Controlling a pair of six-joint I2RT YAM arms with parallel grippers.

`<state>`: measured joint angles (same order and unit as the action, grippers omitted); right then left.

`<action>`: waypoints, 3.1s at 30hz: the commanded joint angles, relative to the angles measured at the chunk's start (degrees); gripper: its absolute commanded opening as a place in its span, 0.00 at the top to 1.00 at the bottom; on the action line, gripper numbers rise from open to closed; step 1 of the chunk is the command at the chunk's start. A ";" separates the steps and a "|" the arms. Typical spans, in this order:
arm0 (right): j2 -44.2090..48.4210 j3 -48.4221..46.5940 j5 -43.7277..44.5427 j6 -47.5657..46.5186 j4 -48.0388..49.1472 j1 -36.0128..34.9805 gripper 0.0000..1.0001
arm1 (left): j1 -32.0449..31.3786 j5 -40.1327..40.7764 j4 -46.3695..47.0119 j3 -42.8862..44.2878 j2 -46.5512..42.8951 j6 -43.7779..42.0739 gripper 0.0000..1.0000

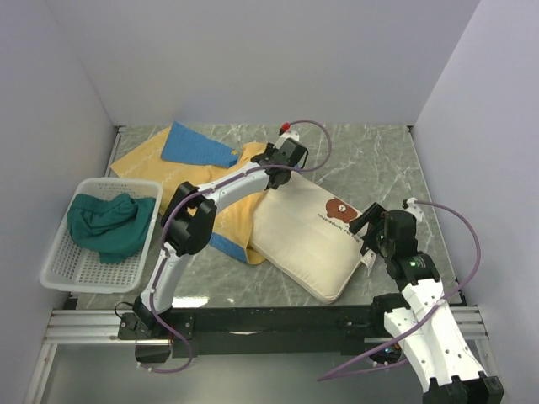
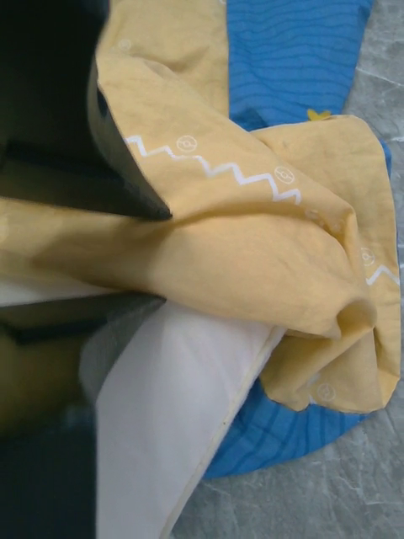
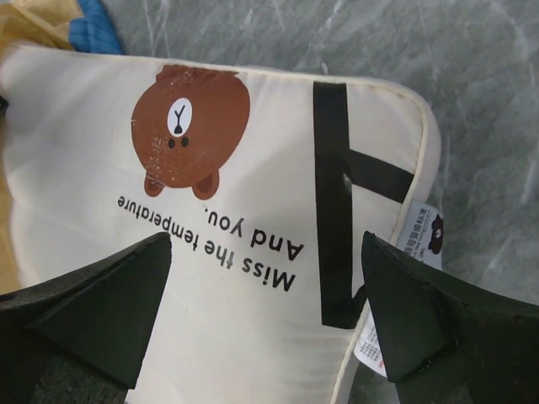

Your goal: Put the pillow into the pillowcase

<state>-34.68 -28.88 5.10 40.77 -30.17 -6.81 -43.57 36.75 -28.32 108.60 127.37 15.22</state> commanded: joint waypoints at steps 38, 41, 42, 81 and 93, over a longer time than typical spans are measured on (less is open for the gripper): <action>-3.38 -14.01 -22.26 3.79 27.01 0.57 1.00 | -7.84 -36.22 1.85 8.30 -17.15 7.18 0.99; -5.74 -12.70 -23.38 5.80 29.46 2.15 1.00 | -8.63 -36.23 0.46 10.40 -19.44 9.12 0.99; -7.49 -11.91 -23.73 6.85 30.08 2.41 1.00 | -8.64 -36.05 -0.59 11.10 -19.62 9.38 0.99; -2.95 14.29 -25.76 -2.11 19.12 1.98 0.00 | -14.96 -13.62 7.39 -68.66 -64.70 44.36 0.11; -4.35 18.77 -31.21 3.87 26.12 -1.89 0.00 | -16.28 -13.56 20.65 -75.72 -59.09 44.72 0.18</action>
<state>-37.45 -12.53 -23.83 42.06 -9.47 -5.98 -58.92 22.17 -15.18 33.95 65.01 59.44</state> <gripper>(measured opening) 0.996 0.835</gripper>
